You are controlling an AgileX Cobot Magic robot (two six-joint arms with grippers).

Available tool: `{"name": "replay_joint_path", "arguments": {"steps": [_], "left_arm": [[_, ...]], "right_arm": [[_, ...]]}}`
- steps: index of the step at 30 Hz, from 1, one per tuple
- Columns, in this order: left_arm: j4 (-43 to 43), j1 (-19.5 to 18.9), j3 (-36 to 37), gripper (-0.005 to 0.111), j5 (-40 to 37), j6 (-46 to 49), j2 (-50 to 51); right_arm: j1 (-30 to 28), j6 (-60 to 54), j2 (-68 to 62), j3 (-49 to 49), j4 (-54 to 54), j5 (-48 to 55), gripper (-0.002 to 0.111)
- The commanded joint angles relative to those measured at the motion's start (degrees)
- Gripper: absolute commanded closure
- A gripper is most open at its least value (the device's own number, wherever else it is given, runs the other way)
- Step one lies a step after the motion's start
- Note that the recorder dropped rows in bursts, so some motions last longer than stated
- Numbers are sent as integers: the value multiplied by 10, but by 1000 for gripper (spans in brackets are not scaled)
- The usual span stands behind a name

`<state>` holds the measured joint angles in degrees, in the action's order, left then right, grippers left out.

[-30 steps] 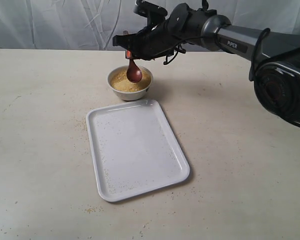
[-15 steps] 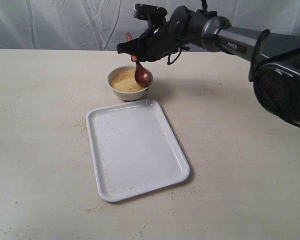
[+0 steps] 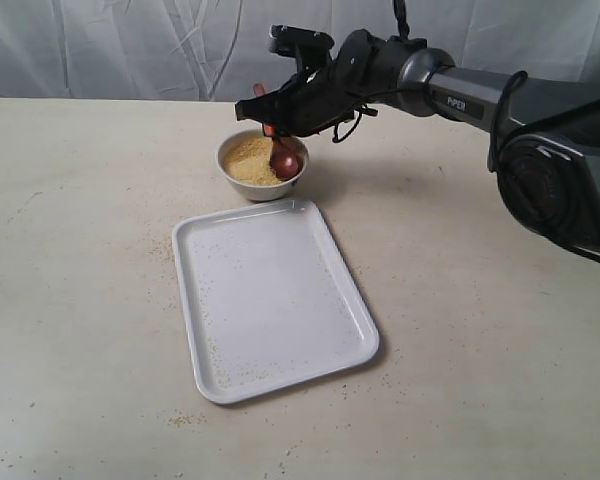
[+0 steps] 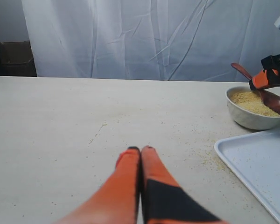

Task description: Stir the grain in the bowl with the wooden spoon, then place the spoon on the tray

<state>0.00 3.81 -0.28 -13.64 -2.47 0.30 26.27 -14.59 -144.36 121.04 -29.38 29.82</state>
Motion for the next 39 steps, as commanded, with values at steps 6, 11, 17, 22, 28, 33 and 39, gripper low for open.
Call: {"name": "replay_joint_path", "arguments": {"steps": [6, 11, 17, 22, 28, 33, 39], "left_arm": [[3, -2, 3, 107, 3, 0, -3], [3, -2, 3, 107, 3, 0, -3], [3, -2, 3, 107, 3, 0, -3], [3, -2, 3, 107, 3, 0, -3], [3, -2, 3, 107, 3, 0, -3], [3, -2, 3, 107, 3, 0, -3], [10, -2, 3, 107, 3, 0, -3]], "right_arm": [[-3, 17, 3, -2, 7, 15, 80], [-3, 17, 15, -2, 8, 15, 65], [-18, 17, 56, -2, 38, 35, 65], [-39, -35, 78, 2, 62, 97, 89], [-45, -131, 78, 4, 25, 103, 108], [-40, -223, 50, 46, 4, 115, 108], [-40, -297, -20, 158, 12, 205, 109]]}}
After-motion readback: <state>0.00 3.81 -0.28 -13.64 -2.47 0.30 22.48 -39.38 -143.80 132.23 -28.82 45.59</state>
